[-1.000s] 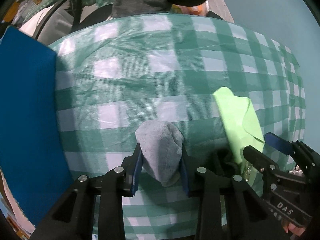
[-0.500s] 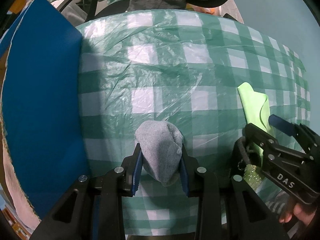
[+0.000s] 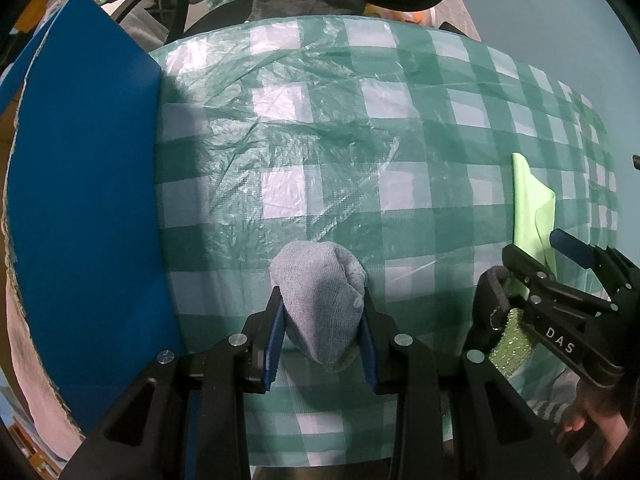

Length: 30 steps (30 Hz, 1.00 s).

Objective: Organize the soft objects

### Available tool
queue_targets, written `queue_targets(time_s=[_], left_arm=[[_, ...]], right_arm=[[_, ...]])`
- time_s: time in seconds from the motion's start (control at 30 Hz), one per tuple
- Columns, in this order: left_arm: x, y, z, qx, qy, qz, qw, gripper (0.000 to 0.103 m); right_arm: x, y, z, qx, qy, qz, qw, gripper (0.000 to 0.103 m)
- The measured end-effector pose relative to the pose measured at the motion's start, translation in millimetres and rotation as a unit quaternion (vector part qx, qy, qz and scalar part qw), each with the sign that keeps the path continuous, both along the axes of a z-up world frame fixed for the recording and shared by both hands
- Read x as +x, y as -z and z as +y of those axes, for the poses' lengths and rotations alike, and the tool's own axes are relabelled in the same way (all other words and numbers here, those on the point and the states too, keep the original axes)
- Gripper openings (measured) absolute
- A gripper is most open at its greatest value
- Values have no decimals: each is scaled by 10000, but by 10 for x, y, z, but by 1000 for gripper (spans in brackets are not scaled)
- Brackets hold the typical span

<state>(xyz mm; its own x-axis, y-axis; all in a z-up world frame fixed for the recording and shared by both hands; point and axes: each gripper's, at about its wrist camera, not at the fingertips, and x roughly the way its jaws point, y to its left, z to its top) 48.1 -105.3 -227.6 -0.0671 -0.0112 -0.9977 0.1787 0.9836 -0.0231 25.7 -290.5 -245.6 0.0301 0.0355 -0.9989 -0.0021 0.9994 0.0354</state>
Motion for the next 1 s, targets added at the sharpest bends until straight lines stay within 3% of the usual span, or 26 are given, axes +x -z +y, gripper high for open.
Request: queue_targets(time_s=[0.17, 0.27, 0.33, 0.37, 0.57, 1.0], left_arm=[[-47, -17, -18, -6, 59, -5, 10000, 34], [-55, -34, -24, -8, 64, -18, 10000, 34], [-68, -35, -14, -11, 60, -26, 10000, 34], [-75, -29, -10, -10, 57, -26, 10000, 34], [-131, -45, -4, -16, 93, -48, 9999, 34], [-206, -209, -83, -9, 256, -263, 9993, 34]], right_arm=[[-111, -10, -85, 33, 87, -57, 9999, 64], [-207, -29, -153, 23, 141, -141, 9998, 44], [-220, -51, -136, -4, 172, -169, 9997, 16], [-226, -53, -161, 1, 195, -169, 9997, 13], [-305, -113, -324, 424, 506, -292, 9974, 7], [-608, -489, -603, 725, 692, -750, 9921, 7]])
